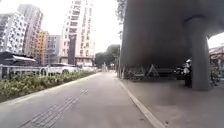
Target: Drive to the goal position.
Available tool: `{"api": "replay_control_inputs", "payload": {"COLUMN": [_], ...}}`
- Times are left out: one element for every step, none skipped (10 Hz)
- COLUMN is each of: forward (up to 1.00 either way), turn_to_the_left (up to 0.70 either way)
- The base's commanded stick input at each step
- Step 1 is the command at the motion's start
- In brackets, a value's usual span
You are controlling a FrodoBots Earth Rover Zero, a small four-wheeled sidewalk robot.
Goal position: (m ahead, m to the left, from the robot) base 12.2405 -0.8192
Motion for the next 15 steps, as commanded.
{"api": "replay_control_inputs", "payload": {"forward": [0.70, 0.70, 0.70, 0.70, 0.70, 0.70, 0.70, 0.70, 0.70, 0.70, 0.70, 0.70, 0.70, 0.70, 0.70], "turn_to_the_left": [0.00, 0.00, 0.00, 0.00, 0.00, 0.00, 0.00, 0.12, 0.13, 0.14, 0.03, 0.00, 0.00, 0.00, 0.00]}}
